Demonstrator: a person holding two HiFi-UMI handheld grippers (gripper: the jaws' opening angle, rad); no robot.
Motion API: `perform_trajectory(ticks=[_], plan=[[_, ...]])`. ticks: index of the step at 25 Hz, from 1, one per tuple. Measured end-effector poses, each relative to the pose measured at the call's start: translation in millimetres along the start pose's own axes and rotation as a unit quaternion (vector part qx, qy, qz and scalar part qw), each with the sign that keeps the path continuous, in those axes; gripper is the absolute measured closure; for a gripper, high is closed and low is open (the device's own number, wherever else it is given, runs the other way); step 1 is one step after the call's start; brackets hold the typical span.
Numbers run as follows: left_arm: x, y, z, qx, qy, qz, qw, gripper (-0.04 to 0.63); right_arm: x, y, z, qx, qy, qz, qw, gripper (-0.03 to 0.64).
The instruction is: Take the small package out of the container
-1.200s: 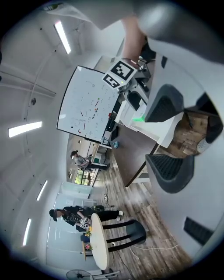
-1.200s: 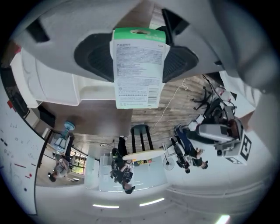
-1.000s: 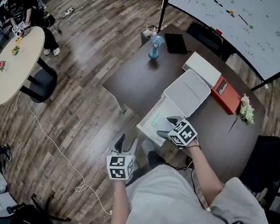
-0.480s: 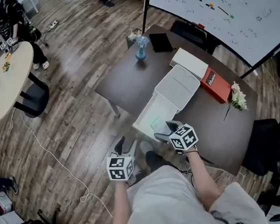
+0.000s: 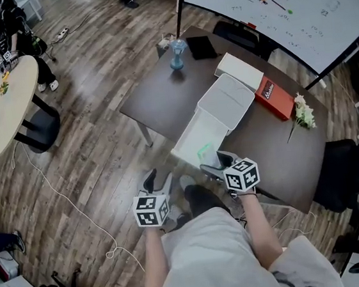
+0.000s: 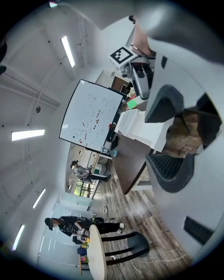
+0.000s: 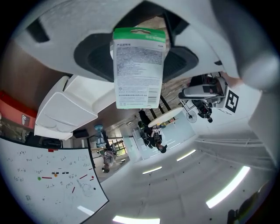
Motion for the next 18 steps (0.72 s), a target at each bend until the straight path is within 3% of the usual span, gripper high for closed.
perform_trajectory(ticks=[14,18], plan=[[12,25,5,0.012,-0.001,0.027,0.9996,0.382,15,15,14,-0.093,0.032,-0.051,0.994,0.268],[7,36,-1,0.024,0.004,0.027,0.9993,0.382,18,28,14,-0.096,0.043,-0.051,0.993,0.268]])
Point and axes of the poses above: the fingertips, and each gripper's own axes: z backward along the fingers, x to its left, y out of its underside, the point moved 9 cm from there along z, backward along the fingers, and after that the axes turned 10 degrees about x, right-handed, at the moved point
